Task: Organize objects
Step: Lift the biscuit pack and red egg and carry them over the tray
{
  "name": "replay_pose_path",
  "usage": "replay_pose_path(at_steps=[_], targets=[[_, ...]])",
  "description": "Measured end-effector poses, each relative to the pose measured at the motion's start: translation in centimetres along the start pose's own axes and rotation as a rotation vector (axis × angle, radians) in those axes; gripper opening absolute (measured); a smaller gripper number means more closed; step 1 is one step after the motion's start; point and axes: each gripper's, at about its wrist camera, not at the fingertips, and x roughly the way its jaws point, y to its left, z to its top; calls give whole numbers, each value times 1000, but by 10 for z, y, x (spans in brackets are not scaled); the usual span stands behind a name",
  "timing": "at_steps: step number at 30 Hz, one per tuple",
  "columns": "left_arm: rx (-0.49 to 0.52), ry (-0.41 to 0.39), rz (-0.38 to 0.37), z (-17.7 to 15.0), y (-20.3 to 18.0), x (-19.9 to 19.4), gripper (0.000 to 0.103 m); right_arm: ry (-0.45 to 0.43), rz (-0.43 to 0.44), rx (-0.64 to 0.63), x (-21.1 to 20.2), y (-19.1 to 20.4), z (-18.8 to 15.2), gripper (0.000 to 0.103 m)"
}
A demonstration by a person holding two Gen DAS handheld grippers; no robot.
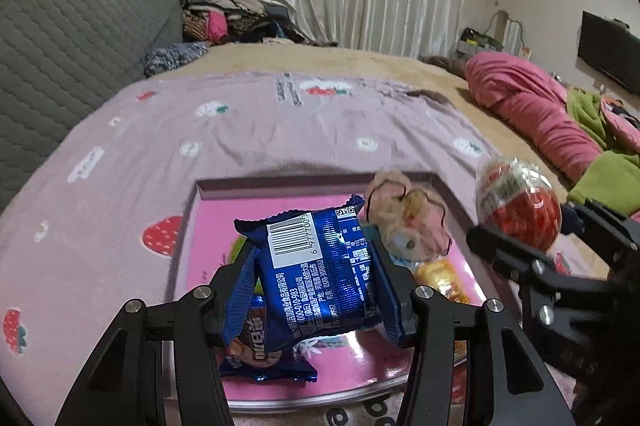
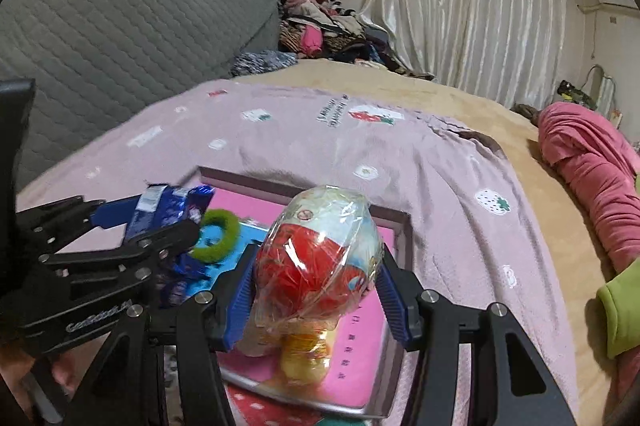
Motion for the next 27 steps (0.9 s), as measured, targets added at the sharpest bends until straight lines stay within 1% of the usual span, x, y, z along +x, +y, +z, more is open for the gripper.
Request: replay_pose_path(at_steps=[4,10,17,20,27], targets=[[6,31,10,-9,4,20,56,-19,2,18,12,-4,-9,56],[4,64,45,-15,9,42,56,21,-20,11,32,-9,-20,56],[26,66,36,-19,4,42,56,48,-28,46,45,-21,-28,56],[35,83,33,-23,2,48,56,56,-30,43,49,-22,-29,56],[50,95,31,-25,-2,52,56,85,-37,30,57,-18,-32,56]])
